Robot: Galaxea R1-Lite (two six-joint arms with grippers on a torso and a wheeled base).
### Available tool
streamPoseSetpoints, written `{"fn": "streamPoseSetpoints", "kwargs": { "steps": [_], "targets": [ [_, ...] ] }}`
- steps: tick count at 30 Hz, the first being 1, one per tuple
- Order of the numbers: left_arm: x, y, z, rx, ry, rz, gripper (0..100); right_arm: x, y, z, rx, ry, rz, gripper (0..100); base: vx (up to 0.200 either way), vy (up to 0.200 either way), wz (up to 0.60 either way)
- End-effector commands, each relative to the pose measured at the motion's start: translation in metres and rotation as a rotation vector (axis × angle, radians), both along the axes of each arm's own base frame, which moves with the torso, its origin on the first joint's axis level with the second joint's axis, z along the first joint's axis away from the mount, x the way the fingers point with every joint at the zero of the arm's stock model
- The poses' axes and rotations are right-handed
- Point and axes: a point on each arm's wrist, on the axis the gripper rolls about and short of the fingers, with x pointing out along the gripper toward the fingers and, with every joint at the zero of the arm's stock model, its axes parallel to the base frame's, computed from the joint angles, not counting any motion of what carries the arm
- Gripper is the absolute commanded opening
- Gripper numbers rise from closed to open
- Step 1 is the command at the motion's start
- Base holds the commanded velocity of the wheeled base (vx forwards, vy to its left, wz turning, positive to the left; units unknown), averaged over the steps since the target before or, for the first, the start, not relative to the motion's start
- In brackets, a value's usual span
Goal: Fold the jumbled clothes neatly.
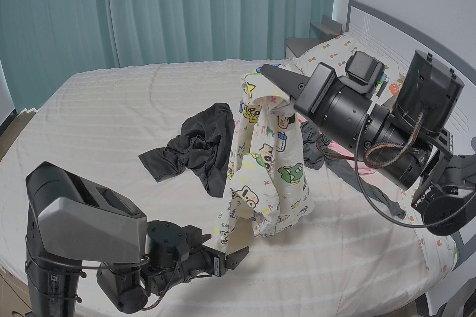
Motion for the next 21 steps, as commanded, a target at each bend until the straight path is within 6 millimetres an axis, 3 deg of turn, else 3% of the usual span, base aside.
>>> {"fn": "streamPoseSetpoints", "kwargs": {
  "steps": [1, 4, 8, 9, 17, 21],
  "targets": [
    [0.018, -0.014, -0.009, -0.004, -0.066, 0.068, 100, 0.001, 0.001, -0.001, -0.002, 0.002, 0.000, 0, 0.000, 0.000, 0.00],
    [0.034, -0.018, -0.022, 0.029, -0.106, 0.167, 100, 0.001, 0.001, -0.001, -0.001, 0.001, 0.000, 0, 0.000, 0.000, 0.00],
    [0.037, -0.017, -0.030, 0.044, -0.098, 0.182, 100, 0.001, 0.000, -0.002, -0.003, 0.003, -0.003, 0, 0.000, 0.000, 0.00],
    [0.036, -0.016, -0.034, 0.053, -0.088, 0.181, 0, 0.002, -0.001, -0.003, -0.005, 0.005, -0.006, 0, 0.000, 0.000, 0.00],
    [0.043, -0.006, -0.036, 0.048, -0.076, 0.216, 0, 0.009, -0.014, -0.001, 0.033, 0.037, -0.042, 0, 0.000, 0.000, 0.00],
    [0.050, 0.001, -0.023, -0.019, -0.078, 0.273, 0, 0.016, -0.027, -0.010, 0.019, 0.062, -0.087, 0, 0.000, 0.000, 0.00]
  ]
}}
